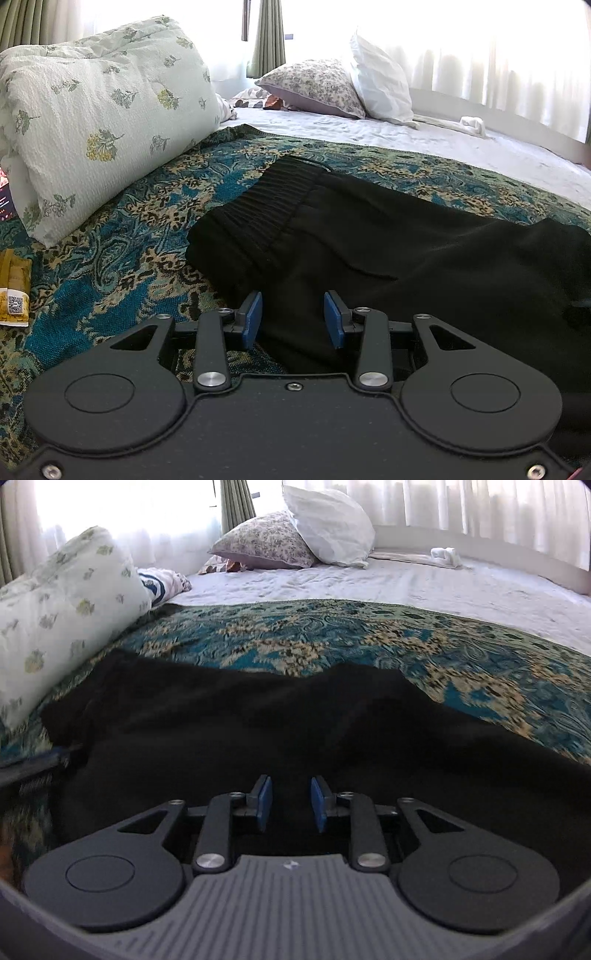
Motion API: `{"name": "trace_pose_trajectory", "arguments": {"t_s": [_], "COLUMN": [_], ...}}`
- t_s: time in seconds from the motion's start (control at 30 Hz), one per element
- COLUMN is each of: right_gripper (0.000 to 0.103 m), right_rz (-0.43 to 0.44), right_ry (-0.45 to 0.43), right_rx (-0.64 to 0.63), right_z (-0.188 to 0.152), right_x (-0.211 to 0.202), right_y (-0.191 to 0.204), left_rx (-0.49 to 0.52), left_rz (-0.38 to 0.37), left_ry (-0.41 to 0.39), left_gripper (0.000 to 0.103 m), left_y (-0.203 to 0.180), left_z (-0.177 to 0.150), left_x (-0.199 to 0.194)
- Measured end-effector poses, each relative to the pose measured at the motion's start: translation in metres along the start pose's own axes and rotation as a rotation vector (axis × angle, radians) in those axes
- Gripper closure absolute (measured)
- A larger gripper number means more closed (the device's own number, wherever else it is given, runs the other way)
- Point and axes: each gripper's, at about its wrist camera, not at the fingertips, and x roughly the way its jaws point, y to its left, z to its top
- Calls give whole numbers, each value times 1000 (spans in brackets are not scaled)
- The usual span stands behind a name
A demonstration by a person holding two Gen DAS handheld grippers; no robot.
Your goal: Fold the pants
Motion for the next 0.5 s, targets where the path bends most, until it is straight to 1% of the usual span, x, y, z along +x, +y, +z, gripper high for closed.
{"name": "trace_pose_trajectory", "arguments": {"t_s": [0.07,0.13,0.2,0.27,0.37,0.43,0.5], "right_gripper": [56,46,42,41,39,38,37], "right_rz": [-35,-76,-107,-157,-233,-280,-347], "right_ry": [-9,-16,-22,-30,-34,-36,-41], "right_rx": [-52,-94,-108,-105,-85,-19,68], "right_z": [-13,-25,-38,-52,-72,-82,-95], "right_x": [-13,-26,-42,-60,-89,-108,-129], "right_y": [2,-1,-10,-26,-63,-97,-135], "left_rx": [-2,-5,-9,-12,-13,-13,-20], "left_rz": [-1,-4,-8,-11,-13,-12,-18], "left_ry": [0,0,1,1,1,0,0], "left_gripper": [66,66,66,66,66,66,66], "left_y": [0,0,1,2,3,4,4], "left_z": [0,0,0,0,0,0,1], "left_x": [0,0,0,0,0,0,0]}}
